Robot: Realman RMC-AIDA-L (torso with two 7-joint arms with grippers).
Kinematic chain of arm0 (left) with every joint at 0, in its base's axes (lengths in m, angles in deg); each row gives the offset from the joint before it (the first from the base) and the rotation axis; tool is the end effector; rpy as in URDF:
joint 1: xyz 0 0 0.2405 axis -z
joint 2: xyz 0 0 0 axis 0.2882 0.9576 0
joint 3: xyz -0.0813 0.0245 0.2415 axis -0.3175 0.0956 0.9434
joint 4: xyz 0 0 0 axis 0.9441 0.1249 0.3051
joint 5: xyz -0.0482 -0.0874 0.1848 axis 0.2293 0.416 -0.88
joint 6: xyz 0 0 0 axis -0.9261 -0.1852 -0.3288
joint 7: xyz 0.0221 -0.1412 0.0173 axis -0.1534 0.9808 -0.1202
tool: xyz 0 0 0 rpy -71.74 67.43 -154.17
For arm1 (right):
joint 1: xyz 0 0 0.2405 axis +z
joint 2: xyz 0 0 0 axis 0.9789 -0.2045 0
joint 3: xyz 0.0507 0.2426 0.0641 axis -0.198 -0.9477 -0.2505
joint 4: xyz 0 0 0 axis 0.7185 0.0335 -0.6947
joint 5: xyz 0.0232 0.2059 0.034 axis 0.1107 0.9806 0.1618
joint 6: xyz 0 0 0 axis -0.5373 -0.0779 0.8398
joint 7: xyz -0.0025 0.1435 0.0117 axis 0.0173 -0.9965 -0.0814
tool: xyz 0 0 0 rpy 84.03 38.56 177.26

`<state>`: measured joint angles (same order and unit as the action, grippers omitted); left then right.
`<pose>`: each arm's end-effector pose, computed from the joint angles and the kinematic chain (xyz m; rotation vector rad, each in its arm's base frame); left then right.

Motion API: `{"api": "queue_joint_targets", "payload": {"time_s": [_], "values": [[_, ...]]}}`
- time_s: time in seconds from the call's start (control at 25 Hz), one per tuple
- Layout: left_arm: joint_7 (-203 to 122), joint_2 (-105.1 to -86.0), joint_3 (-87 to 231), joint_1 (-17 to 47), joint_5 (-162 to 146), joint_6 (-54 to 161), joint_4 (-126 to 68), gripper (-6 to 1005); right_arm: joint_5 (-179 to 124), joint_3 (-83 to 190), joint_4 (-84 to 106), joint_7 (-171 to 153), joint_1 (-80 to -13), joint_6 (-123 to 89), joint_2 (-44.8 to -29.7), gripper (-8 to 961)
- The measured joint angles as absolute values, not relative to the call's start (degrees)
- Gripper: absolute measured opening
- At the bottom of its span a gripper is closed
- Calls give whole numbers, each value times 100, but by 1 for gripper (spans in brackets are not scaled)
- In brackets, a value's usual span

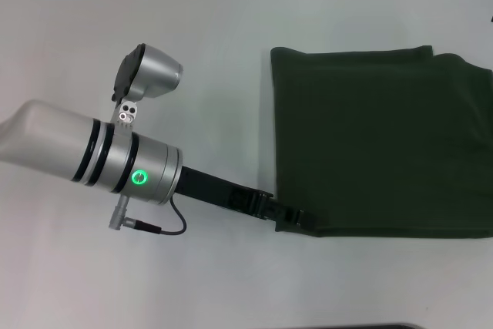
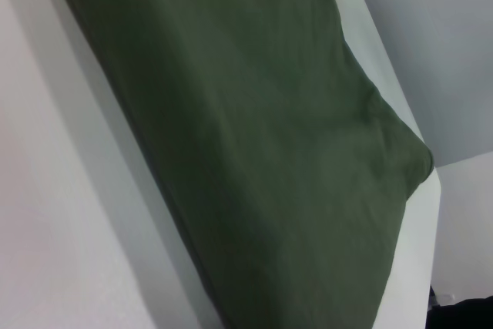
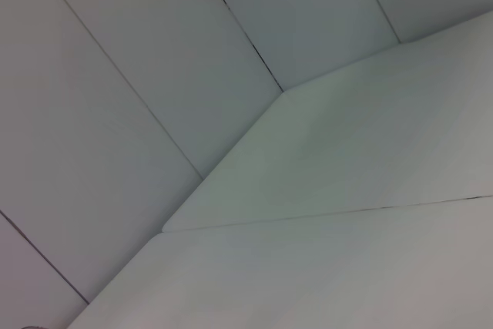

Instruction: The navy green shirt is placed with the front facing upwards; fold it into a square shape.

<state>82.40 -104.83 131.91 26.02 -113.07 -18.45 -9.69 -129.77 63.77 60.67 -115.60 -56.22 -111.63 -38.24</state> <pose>-0.2093 0.2947 -0.1265 2.4726 1.5001 0.1778 0.3157 0.2917 0.1311 -2.2800 1.1856 0.8762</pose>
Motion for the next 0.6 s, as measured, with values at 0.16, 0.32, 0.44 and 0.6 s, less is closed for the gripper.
{"api": "queue_joint_targets", "payload": {"time_s": [0.16,0.32,0.44,0.6], "values": [[8263,-10489,13213,2644,-11335,-1832,-982,794,-12977,6368,6053,-11542,-5623,-11163,-3824,901],[8274,-10492,13215,2644,-11315,-1824,-983,650,-12977,6367,6049,-11535,-5630,-11163,-3824,901],[8278,-10499,13215,2640,-11312,-1819,-983,549,-12977,6367,6044,-11533,-5631,-11163,-3824,901],[8278,-10502,13215,2641,-11306,-1773,-993,274,-12977,6369,6039,-11531,-5632,-11163,-3826,900]]}}
